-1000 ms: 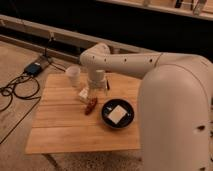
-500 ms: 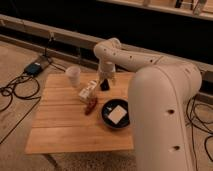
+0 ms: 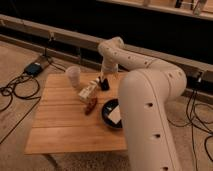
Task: Push the eraser across the table
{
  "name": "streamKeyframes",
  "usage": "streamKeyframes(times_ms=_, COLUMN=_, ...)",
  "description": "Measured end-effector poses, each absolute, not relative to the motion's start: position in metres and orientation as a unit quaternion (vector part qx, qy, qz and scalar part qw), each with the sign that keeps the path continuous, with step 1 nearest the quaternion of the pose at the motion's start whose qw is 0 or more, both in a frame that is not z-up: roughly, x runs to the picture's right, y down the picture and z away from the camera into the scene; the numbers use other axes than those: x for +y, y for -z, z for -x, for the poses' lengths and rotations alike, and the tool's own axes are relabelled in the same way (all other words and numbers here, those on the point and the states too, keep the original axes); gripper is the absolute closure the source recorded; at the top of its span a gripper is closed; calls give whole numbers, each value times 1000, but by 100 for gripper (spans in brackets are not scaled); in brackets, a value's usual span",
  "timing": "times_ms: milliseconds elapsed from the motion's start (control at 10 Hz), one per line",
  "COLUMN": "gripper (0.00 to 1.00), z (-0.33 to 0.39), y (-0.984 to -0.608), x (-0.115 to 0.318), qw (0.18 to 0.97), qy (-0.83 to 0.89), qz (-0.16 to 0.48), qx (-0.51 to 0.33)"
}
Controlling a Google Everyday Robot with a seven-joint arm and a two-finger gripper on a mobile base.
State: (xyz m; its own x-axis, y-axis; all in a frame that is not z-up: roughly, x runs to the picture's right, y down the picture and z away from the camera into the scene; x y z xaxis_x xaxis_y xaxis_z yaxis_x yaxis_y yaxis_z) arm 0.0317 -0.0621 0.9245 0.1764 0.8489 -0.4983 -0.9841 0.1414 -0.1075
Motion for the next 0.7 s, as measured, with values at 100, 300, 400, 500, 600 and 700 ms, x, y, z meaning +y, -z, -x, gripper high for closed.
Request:
streamKeyframes(times_ms=100, gripper=35, z=-33, y=-936, x=-71, qw=747, qy=-619, qz=189, qx=154)
streamKeyframes(times_ms=300, gripper=35, z=-34, y=-951, x=-82, qw=755, qy=-621, qz=154, qx=144)
streamKeyframes(times_ms=400, gripper=35, z=-35, y=-960, x=-86, qw=760, qy=-621, qz=133, qx=141)
streamKeyframes(times_ms=500, gripper=35, z=-32, y=-969, x=-88, qw=764, qy=-620, qz=116, qx=138)
streamKeyframes(times_ms=600, gripper=35, z=-27, y=-973, x=-89, qw=766, qy=-619, qz=108, qx=136)
streamKeyframes(times_ms=700, gripper=35, z=-21, y=-980, x=-88, qw=766, qy=-621, qz=102, qx=132)
